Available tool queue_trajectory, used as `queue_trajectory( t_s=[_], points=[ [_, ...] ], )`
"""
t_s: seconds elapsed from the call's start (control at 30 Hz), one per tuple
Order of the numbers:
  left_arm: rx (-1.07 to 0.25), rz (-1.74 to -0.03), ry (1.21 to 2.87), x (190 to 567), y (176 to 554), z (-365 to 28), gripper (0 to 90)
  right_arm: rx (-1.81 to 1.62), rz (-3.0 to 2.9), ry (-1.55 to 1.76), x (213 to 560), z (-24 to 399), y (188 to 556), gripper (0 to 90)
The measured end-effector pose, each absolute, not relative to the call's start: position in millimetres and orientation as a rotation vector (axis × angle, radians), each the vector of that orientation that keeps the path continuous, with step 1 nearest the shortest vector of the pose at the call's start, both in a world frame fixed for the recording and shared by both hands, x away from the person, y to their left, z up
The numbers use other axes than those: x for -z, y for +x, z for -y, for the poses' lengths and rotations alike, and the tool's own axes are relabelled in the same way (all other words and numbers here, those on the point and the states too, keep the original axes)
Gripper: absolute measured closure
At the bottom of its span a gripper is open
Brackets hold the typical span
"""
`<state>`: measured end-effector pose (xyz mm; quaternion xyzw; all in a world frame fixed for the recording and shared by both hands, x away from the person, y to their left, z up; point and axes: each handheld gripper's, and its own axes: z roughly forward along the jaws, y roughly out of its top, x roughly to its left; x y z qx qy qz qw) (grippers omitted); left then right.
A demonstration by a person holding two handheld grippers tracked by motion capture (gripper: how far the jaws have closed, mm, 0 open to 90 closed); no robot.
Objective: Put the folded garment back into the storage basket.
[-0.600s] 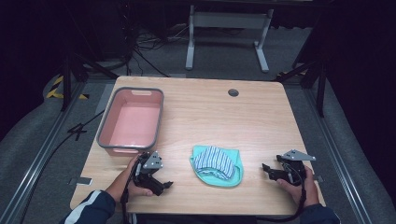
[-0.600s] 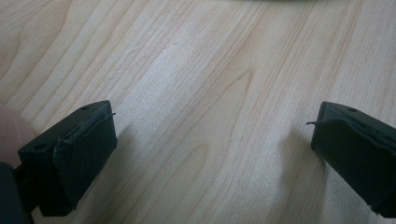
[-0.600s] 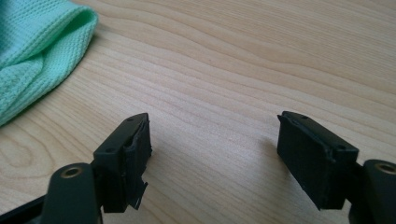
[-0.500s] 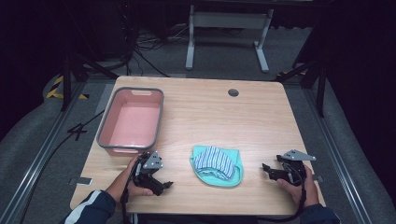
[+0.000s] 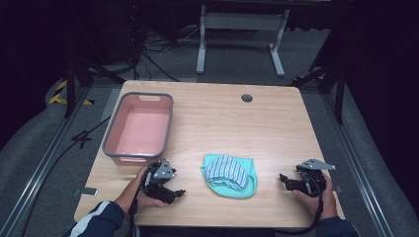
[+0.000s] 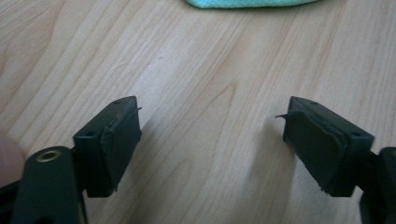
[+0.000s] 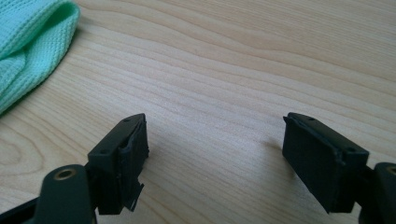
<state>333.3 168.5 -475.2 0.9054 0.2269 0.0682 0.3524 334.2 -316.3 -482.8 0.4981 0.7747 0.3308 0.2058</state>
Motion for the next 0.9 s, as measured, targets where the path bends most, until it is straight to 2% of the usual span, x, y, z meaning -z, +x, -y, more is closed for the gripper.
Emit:
queue_trajectory(
  t_s=[0.1,0.17,0.57,0.9],
  points=[
    [-0.204,-0.594,2.319,467.6,333.0,-165.3,25.6,-0.961,-2.161,1.393,477.9,314.0,336.7,22.8],
    [-0.177,-0.628,2.276,461.5,335.4,-161.7,26.9,-0.994,-2.173,1.37,471.8,307.5,336.5,24.0],
    [-0.295,-0.568,2.329,445.7,342.4,-130.7,30.6,-1.054,-2.318,1.204,454.0,260.4,337.1,26.0],
    [-0.311,-0.581,2.35,444.9,357.3,-104.2,37.3,-1.034,-2.39,1.141,451.4,234.8,341.0,28.3]
  ],
)
